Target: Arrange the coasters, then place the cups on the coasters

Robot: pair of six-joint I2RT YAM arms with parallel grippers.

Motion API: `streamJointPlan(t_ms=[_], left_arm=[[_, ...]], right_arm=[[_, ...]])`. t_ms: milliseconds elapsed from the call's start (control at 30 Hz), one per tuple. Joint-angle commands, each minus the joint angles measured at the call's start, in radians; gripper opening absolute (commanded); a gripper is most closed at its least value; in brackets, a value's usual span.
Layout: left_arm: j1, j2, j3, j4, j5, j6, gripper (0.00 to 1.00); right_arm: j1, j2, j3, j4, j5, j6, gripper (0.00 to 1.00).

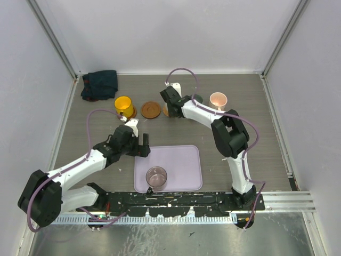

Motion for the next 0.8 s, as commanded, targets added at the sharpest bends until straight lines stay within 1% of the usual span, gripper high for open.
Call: streamJointPlan(t_ms=[0,767], left_arm=[[-0.005,-0.004,0.028,0.06,0.006,0.002,0.98],[-0.004,0.009,0.025,0.07,0.016,0.001,0.98]], right_arm=[[0.003,-0.017,0.075,0.101,0.01,0.003,0.01],[0.022,0.004,0.092,0.109,0.027,-0.005,0.01]])
